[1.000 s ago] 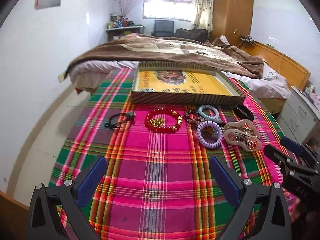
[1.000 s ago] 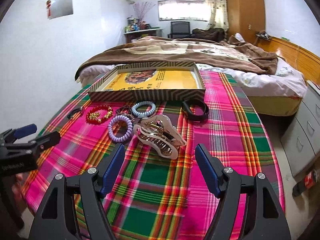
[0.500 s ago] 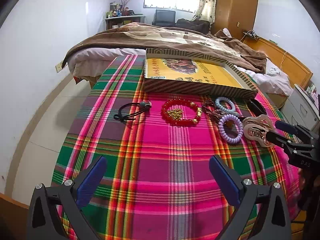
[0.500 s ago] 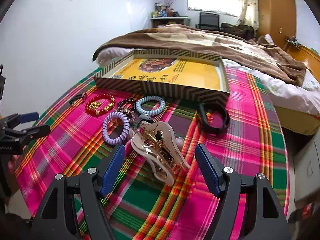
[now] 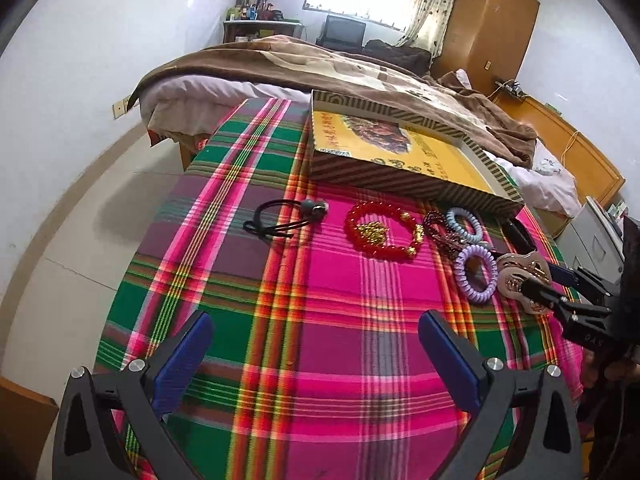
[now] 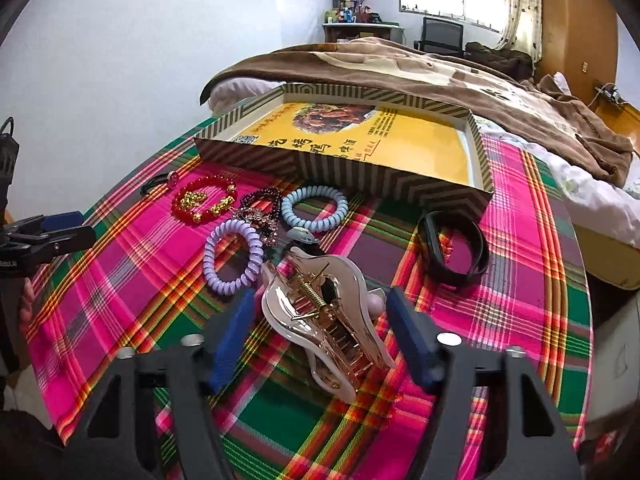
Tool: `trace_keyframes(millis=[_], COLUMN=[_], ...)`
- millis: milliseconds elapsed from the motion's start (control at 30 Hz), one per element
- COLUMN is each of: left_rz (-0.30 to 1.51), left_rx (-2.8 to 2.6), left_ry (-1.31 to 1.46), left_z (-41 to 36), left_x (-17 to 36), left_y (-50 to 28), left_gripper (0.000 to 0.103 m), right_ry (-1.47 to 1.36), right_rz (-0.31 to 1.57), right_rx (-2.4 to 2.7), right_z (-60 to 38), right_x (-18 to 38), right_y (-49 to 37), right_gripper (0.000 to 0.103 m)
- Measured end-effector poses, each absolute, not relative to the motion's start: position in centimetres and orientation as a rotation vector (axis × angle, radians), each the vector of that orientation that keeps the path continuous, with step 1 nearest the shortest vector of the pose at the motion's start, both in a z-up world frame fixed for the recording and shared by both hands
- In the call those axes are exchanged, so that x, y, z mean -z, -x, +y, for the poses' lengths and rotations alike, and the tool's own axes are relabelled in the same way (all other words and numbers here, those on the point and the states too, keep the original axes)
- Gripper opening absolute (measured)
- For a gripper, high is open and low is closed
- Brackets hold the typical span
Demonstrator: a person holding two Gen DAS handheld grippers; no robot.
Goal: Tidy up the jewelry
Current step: 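Reach the right gripper to the rose-gold hair claw clip and close on it, then grasp the black beaded hair tie with the left gripper while the right lifts the clip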
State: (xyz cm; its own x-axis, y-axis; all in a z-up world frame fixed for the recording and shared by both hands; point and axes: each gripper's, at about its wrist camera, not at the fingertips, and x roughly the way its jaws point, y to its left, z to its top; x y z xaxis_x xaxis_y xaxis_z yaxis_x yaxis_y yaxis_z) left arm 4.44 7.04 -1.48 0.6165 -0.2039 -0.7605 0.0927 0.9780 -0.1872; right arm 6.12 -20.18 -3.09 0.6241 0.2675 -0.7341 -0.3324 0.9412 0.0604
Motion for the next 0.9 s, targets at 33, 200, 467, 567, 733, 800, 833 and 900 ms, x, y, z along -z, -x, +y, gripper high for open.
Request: trace_keyframes(millis=[33,200,467,567,733,800,833,900], left_rz=[0.892,0.909,0.949,0.956,0.94,0.935,0.936,0.933], left_rx=[0.169,0.153,0.159,0.172,0.174,0.182,0.185,0.177], left_ry=[0.137,0.161,0.136,0.126,0.103,0.087,0.079,0.059], left_z=[7.3,8.1,8.5,8.4,8.3,8.2,8.2,8.0], left_x=[1.5,1.9,2.5,2.7,2.4,2.3,2.4,2.4], left_y=[-4.5,-4.6,-5.9,-6.5,-7.8,-8.6,-9.0,-9.9], left_gripper=[0.103,0.103,0.102,0.1,0.1,0.1,0.1,0.1], right_ry=[0.083,0.058,-0.043,-0.09,-0.198,-0.223,-0.226,-0.22], right_rz=[0.825,0.815,0.78,0.765,0.76,0.763,0.762,0.752], right_rx=[-0.343,-0.344,-0.353,-0.346,-0.337,-0.326,-0.312,-0.266], right_z=[-20.2,-20.5,-21.9,-22.7,-24.8,-25.3,-25.6,-26.0], right_x=[3.1,2.8,1.5,0.9,0.0,-0.1,-0.2,-0.4], right_y=[-6.1,-5.7,-4.2,-3.6,-2.7,-2.4,-2.1,-1.7], right_gripper=[0.054,0.049,0.048,0.048,0.048,0.048,0.048,0.048])
